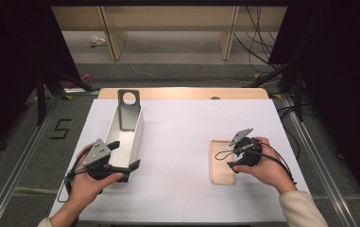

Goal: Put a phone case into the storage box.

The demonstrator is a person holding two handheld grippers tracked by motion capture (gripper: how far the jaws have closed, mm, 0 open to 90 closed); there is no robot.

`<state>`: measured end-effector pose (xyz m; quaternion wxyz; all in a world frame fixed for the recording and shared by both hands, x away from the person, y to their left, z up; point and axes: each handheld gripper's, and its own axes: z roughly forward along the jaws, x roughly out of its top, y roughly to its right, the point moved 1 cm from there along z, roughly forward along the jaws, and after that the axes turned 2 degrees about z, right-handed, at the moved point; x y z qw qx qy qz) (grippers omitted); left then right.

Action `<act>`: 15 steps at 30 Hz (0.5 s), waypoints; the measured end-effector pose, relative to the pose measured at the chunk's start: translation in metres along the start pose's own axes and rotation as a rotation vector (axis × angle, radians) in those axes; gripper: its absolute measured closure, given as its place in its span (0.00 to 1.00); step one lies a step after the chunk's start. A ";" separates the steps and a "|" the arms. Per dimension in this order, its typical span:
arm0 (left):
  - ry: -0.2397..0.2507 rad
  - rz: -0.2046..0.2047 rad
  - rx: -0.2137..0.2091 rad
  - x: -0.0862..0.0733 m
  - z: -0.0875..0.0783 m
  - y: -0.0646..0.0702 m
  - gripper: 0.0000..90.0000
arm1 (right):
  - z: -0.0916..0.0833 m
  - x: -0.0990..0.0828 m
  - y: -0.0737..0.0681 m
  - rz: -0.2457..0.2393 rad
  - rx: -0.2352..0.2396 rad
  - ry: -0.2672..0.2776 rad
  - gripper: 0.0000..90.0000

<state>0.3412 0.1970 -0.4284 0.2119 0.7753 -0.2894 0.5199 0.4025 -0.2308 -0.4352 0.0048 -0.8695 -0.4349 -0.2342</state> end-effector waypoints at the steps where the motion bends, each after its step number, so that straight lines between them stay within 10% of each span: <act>1: 0.000 0.000 0.001 0.000 0.000 0.000 0.00 | 0.000 0.001 -0.002 -0.010 0.009 -0.004 0.25; 15: 0.000 -0.001 -0.007 0.000 0.001 0.001 0.00 | 0.005 0.009 -0.029 -0.186 0.092 -0.099 0.25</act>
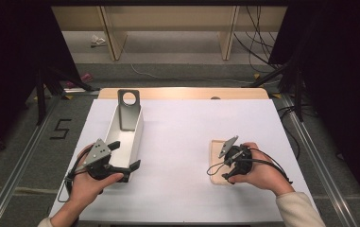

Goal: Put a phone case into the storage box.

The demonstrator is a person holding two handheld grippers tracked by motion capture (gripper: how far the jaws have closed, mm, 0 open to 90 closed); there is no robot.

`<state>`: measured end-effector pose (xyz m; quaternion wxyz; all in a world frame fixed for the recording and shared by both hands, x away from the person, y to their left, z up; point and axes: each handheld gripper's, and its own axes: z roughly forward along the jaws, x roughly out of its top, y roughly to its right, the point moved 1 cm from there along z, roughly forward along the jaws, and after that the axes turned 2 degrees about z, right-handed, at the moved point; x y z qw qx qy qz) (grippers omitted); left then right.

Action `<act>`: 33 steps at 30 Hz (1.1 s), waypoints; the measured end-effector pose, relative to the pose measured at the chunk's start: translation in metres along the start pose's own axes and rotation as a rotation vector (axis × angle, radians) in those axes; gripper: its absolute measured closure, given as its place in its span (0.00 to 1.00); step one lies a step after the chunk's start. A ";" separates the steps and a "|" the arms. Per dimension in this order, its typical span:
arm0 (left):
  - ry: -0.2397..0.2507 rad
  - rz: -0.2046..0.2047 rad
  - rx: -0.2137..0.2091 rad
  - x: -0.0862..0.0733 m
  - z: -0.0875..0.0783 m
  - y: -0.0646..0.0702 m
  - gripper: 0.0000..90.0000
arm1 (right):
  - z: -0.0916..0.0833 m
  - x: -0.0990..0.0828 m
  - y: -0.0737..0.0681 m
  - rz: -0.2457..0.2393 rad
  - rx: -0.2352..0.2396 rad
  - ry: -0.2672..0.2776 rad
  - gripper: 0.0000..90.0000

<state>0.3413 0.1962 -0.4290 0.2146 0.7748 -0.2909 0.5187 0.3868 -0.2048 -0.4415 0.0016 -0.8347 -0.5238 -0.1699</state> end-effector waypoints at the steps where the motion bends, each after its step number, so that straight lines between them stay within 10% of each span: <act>1: -0.001 -0.001 -0.001 0.000 0.000 0.000 0.00 | 0.001 0.001 -0.001 -0.003 -0.002 -0.009 0.25; 33: -0.003 0.004 -0.007 0.000 0.000 0.001 0.00 | 0.023 0.011 -0.023 -0.176 0.036 -0.163 0.35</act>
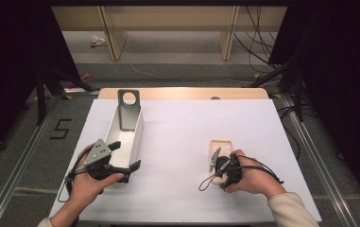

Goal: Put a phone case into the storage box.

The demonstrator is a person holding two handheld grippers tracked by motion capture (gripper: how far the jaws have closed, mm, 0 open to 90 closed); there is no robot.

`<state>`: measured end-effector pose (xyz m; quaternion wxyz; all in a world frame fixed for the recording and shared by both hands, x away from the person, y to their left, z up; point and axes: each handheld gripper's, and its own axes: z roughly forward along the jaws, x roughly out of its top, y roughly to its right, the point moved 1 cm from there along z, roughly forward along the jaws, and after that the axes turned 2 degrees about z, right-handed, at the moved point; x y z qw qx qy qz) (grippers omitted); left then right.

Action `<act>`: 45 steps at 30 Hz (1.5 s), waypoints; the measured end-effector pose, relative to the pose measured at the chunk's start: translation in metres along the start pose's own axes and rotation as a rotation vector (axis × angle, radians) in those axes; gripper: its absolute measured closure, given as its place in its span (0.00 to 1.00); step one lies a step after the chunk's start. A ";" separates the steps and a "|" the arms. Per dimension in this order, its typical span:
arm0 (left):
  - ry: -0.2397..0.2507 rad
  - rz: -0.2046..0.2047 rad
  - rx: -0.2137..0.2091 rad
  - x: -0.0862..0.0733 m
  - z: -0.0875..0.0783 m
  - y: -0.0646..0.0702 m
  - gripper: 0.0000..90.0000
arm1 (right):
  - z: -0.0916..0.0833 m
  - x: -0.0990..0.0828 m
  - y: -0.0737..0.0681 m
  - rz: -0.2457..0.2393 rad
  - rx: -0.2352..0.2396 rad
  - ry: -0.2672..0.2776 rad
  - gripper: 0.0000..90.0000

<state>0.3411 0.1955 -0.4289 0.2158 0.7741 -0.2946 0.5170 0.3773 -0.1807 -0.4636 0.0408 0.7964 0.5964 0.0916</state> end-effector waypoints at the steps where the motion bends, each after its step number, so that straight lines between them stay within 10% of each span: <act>1: -0.001 0.000 0.000 0.000 0.000 0.000 0.00 | 0.000 0.000 0.000 -0.002 0.002 0.001 0.36; 24: -0.005 0.006 -0.010 0.000 0.001 0.002 0.01 | -0.002 0.006 -0.009 -0.108 0.068 -0.006 0.80; 45: -0.003 0.006 -0.011 0.000 0.001 0.003 0.01 | -0.004 0.008 -0.013 -0.146 0.076 -0.020 0.96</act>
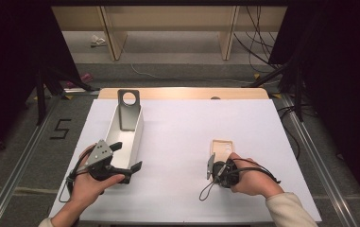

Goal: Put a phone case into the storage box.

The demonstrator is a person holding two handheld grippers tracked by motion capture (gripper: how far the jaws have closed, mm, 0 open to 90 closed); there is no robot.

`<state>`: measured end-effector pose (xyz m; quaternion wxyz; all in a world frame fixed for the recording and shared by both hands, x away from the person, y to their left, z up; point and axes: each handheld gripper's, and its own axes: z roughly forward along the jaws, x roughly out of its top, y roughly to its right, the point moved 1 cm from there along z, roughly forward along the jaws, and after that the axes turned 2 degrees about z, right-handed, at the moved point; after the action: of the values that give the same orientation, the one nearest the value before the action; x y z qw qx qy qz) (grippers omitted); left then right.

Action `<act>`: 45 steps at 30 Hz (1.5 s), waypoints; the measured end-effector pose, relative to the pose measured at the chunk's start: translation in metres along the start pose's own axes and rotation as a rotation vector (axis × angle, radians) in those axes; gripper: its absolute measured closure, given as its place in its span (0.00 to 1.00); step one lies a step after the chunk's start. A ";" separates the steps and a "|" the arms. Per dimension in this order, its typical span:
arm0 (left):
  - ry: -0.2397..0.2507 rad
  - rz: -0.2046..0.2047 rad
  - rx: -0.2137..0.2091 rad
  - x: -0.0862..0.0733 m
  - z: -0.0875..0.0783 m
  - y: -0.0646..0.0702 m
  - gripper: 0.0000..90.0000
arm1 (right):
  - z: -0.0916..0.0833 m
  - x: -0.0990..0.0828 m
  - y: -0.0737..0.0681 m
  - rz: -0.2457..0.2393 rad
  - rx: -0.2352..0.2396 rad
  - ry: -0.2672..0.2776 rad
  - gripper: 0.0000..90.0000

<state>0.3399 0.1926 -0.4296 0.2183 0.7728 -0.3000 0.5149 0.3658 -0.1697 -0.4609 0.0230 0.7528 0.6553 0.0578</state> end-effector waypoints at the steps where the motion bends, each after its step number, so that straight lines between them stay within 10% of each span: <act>1: 0.001 0.000 0.001 0.000 0.000 0.000 0.01 | 0.000 0.000 0.000 0.000 0.001 0.004 0.96; 19: 0.006 -0.009 0.002 0.001 -0.001 -0.001 0.01 | -0.009 -0.002 0.001 0.010 -0.012 0.082 0.96; 45: 0.008 -0.009 0.003 0.001 -0.001 -0.001 0.02 | -0.022 0.010 -0.002 0.037 -0.067 0.361 0.96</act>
<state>0.3403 0.1935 -0.4285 0.2208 0.7724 -0.2947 0.5175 0.3630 -0.1607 -0.4389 -0.0710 0.7410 0.6325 0.2142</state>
